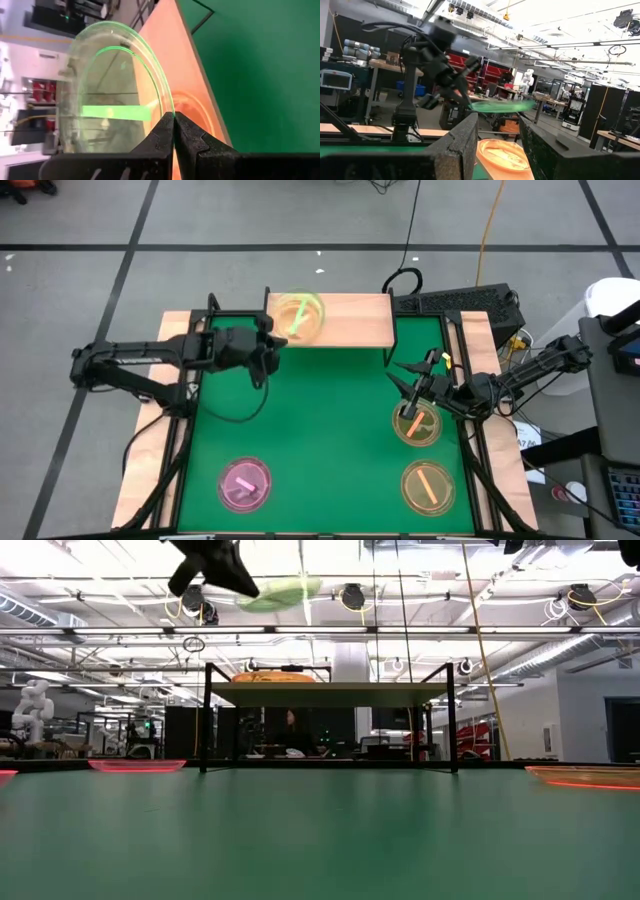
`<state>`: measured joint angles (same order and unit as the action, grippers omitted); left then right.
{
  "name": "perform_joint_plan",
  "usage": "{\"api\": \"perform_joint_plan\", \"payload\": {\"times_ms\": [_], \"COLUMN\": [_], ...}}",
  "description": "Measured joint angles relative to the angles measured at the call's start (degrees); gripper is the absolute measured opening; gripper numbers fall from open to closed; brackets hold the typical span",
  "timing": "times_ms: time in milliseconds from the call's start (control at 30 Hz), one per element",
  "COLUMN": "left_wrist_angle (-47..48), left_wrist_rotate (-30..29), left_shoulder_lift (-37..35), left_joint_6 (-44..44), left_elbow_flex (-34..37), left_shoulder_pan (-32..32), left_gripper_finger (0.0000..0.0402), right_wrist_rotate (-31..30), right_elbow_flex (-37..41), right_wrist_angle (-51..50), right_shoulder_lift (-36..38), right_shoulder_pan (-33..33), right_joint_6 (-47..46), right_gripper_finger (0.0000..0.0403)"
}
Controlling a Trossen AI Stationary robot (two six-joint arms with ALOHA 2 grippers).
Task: Place and stack plates onto a shelf
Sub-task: Stack the green plate on top of the orange plate on the shelf
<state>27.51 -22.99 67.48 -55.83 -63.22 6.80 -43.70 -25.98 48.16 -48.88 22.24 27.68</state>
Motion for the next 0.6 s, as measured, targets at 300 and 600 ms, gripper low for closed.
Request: {"api": "perform_joint_plan", "payload": {"times_ms": [300, 600], "left_wrist_angle": [-0.79, -1.09], "left_wrist_rotate": [11.56, 14.58], "left_shoulder_lift": [1.46, 7.62], "left_joint_6": [-0.41, -2.97], "left_elbow_flex": [-0.02, -0.02], "left_shoulder_pan": [10.93, 15.22], "left_gripper_finger": [0.0007, 0.0007], "right_wrist_rotate": [0.0, -0.02], "right_elbow_flex": [0.0, 0.0], "right_wrist_angle": [0.02, 0.02], "right_shoulder_lift": [0.0, 0.02], "right_shoulder_pan": [0.0, -0.15], "right_joint_6": [0.0, 0.0], "right_gripper_finger": [0.0129, 0.0129]}}
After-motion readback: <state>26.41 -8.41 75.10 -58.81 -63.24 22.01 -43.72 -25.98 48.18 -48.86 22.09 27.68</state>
